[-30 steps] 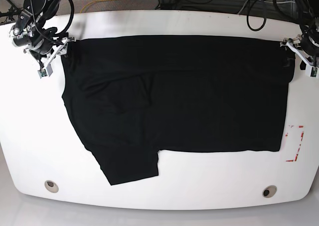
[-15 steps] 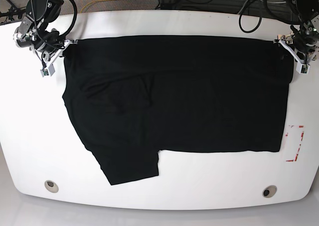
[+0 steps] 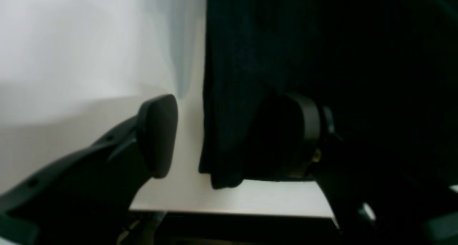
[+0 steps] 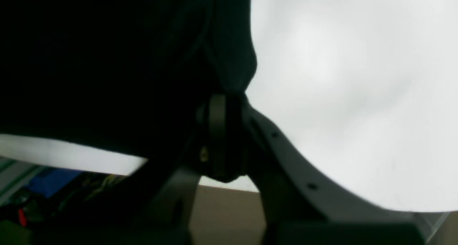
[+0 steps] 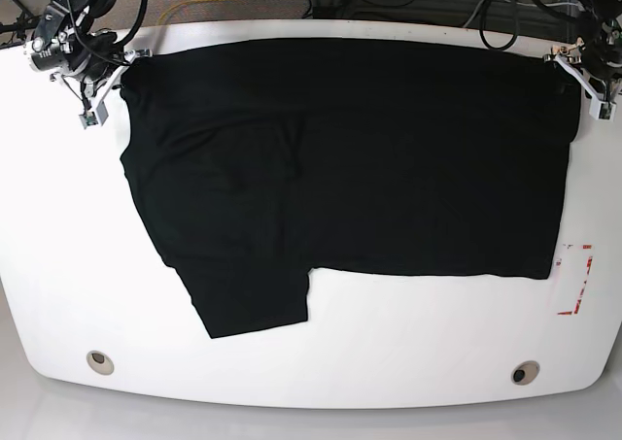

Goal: Fold the T-shirt properly
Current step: 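Open both grippers and release the folded T-shirt, then move the right gripper to the T-shirt's side edge and grasp it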

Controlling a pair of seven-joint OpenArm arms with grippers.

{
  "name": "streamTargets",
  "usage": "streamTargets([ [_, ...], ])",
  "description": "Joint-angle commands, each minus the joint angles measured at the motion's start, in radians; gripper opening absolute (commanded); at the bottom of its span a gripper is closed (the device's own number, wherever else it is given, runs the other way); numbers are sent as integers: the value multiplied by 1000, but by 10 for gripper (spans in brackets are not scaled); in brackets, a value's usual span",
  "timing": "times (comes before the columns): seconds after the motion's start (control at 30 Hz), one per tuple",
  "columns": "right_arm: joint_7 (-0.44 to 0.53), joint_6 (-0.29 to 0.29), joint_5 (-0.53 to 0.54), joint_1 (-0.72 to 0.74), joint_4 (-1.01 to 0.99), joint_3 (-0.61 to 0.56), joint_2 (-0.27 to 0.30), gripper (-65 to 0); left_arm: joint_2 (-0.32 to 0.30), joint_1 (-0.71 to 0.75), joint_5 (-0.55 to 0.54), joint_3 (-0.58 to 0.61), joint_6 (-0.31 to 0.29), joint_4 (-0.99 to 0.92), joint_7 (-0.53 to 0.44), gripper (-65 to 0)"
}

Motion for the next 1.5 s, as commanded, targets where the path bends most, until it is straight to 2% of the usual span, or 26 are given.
streamTargets([
  [0.0, 8, -2, -13, -2, 36, 7, 18, -626, -13, 8, 55, -30, 10, 7, 44, -253],
  [0.1, 8, -2, -11, -4, 61, 7, 16, -498, -12, 5, 44, -64, 10, 29, 44, -251],
  [0.23, 2, -2, -11, -4, 99, 7, 15, -293, -10, 7, -62, -90, 10, 117, 55, -250],
  [0.33, -30, -2, -11, 4, 122, 7, 15, -231, -15, 8, -129, -96, 10, 159, 107, -250],
  [0.5, -43, -2, -11, 48, 128, 4, 5, -227, -32, 5, -223, -131, 10, 236, 173, -251],
  [0.67, -47, -2, -11, 127, 125, -10, -27, -227, -29, 4, -276, -126, 10, 291, 173, -251],
  [0.8, -47, -2, -14, 189, 124, -107, -74, -227, -9, -39, -267, -114, 10, 302, 173, -253],
  [0.9, -47, -2, -21, 232, 113, -179, -114, -227, -9, -56, -212, -82, 10, 303, 173, -253],
  [1.1, -41, -2, -22, 282, 8, -237, -166, -228, -6, -59, -146, -67, 10, 300, 173, -253],
  [1.4, 36, -2, -13, 337, -140, -314, -174, -230, -6, -58, -144, -67, 10, 302, 173, -253],
  [1.47, 36, -2, -13, 337, -140, -323, -174, -258, -6, -56, -144, -67, 10, 299, 173, -253],
])
